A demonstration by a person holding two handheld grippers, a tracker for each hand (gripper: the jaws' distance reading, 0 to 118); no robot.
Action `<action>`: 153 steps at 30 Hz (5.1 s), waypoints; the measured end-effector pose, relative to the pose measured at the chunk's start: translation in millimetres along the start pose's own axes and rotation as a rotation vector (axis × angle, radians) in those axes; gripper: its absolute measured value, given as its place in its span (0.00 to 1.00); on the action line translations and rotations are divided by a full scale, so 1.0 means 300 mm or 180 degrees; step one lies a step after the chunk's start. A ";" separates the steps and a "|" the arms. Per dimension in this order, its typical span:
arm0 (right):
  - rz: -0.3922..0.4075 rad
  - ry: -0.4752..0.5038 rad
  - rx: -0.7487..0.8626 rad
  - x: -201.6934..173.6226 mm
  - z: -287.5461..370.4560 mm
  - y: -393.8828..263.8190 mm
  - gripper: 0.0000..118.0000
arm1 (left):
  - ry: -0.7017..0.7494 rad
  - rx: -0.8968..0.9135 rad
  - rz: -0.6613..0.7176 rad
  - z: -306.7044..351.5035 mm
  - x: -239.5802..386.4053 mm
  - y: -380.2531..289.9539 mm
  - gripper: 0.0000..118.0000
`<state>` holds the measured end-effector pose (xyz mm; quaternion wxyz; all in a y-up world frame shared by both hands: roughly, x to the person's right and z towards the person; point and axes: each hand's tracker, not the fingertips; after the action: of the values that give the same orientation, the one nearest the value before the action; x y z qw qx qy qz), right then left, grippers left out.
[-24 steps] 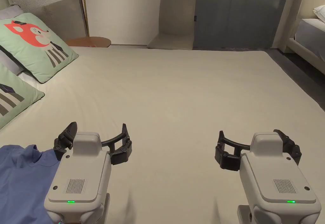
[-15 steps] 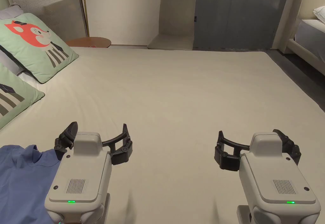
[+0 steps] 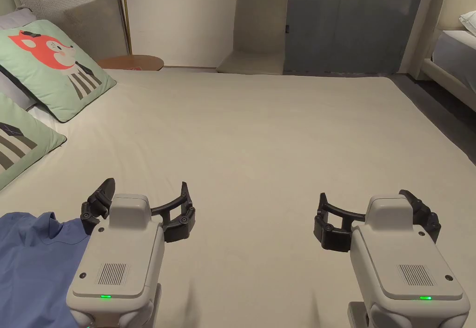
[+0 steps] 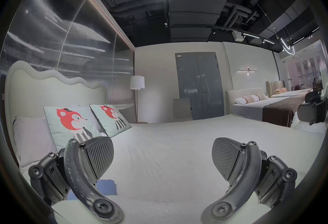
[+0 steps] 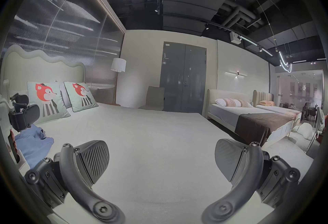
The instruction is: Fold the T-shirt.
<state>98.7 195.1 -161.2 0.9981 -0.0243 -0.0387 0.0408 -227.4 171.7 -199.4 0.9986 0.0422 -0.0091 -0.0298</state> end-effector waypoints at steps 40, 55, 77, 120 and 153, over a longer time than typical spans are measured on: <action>-0.0009 -0.0016 0.0025 0.004 0.013 0.012 1.00 | -0.0026 0.0039 -0.0030 0.007 0.008 0.008 0.94; -0.0059 -0.0142 -0.0054 0.004 -0.002 0.010 0.01 | -0.0061 -0.0023 0.0150 0.006 0.003 0.022 0.00; -0.0059 0.1429 0.0043 -0.668 -0.139 0.045 0.01 | 0.1544 -0.0216 0.0067 0.310 -0.657 0.029 0.00; 0.0006 0.1721 -0.0224 -0.797 -0.211 -0.013 0.01 | 0.1211 -0.3105 0.1126 -0.101 -0.798 -0.416 0.58; -0.0175 0.0649 0.0142 -0.112 -0.086 0.064 0.01 | -0.1018 -0.1079 0.0730 -0.262 -0.065 0.610 0.03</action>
<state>65.7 210.2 -190.5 0.9979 -0.0051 0.0633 0.0115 -234.4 361.6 -262.3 0.9741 -0.1323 -0.1665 0.0762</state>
